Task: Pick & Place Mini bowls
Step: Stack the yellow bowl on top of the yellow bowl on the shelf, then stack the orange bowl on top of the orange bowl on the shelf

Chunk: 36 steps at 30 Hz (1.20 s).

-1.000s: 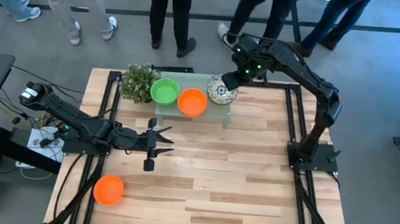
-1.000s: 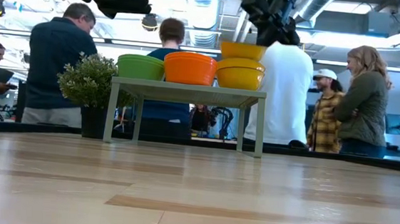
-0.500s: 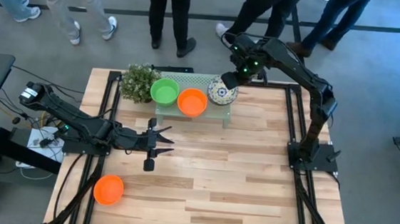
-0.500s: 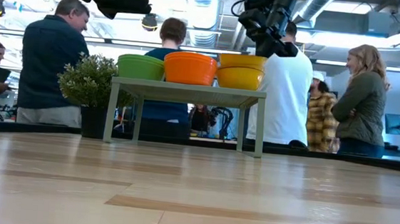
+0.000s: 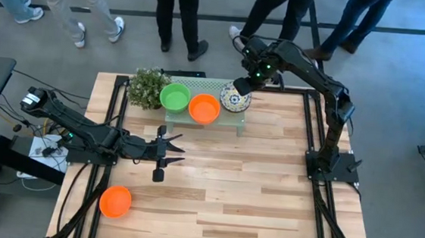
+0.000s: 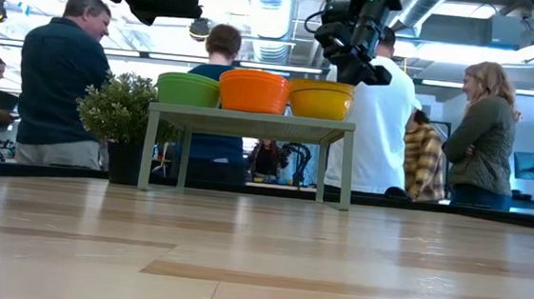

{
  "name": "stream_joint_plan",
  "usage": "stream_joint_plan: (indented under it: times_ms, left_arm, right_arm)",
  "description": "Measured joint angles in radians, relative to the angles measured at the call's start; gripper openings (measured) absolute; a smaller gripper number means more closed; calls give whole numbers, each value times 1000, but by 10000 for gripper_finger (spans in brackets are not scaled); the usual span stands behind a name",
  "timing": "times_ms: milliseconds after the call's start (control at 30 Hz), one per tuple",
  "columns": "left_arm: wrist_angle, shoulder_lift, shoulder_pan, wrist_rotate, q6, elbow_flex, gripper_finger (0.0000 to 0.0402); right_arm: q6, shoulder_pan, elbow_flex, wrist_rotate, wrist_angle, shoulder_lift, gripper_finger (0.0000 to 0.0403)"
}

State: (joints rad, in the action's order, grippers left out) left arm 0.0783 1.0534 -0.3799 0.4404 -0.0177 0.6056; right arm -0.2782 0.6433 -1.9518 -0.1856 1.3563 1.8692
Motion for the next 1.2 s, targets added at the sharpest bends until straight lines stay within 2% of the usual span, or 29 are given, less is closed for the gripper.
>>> stream_joint_plan:
  times_ms: [567,1067,1200]
  left_arm:
    - [1,0,0,0,0,0,108]
    - [1,0,0,0,13,0,108]
    - [-1,0,-13,0,23,0,108]
  right_arm:
    - [53,-1,-19,1,11,1,82]
    - [70,-36,-264,3,167,1,113]
    - [186,-110,-316,7,211,-13,105]
